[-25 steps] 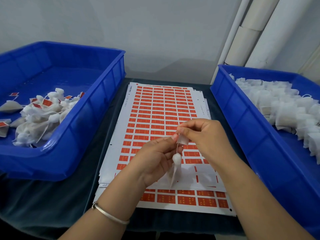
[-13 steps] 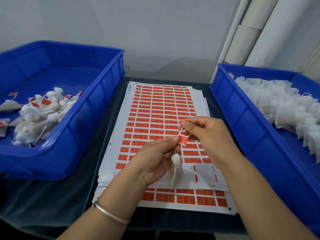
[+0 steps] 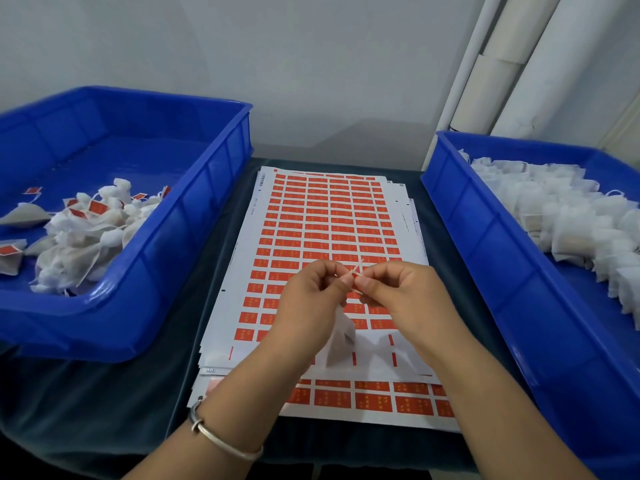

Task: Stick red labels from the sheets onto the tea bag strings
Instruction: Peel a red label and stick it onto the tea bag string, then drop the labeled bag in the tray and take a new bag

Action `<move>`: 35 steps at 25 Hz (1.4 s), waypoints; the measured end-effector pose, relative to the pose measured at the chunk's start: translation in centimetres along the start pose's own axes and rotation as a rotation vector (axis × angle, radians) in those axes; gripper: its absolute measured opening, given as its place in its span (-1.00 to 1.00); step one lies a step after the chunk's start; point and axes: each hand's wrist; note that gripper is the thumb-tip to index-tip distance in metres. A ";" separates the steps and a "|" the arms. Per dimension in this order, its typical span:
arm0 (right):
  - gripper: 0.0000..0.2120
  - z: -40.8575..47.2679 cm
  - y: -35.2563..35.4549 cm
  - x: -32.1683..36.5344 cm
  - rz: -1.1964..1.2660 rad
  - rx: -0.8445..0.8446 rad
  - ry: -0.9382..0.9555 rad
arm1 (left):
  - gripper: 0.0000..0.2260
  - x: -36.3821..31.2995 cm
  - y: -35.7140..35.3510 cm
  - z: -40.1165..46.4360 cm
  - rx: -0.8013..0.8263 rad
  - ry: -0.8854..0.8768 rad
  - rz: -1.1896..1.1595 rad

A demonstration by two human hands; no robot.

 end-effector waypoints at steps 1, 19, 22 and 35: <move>-0.84 -0.1 0.0 0.2 -0.029 0.006 0.017 | -0.87 0.0 0.2 0.1 0.006 -0.001 0.011; -0.85 -0.2 -1.4 2.3 0.219 0.080 -0.008 | -0.91 -12.4 18.2 8.9 -0.634 -0.498 0.193; -0.86 -0.3 -1.8 2.0 0.215 0.109 -0.031 | -0.90 -10.9 20.4 12.4 -0.654 -0.335 0.380; -0.88 -1.9 2.3 4.3 0.059 0.067 -0.037 | -0.95 -6.9 9.1 6.5 -0.266 -0.441 0.776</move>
Point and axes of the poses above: each hand's wrist, its own z-axis towards the middle knuckle, its own y-axis out of the back of the hand, x = y × z, and after that the axes turned 3 degrees about z, right-handed
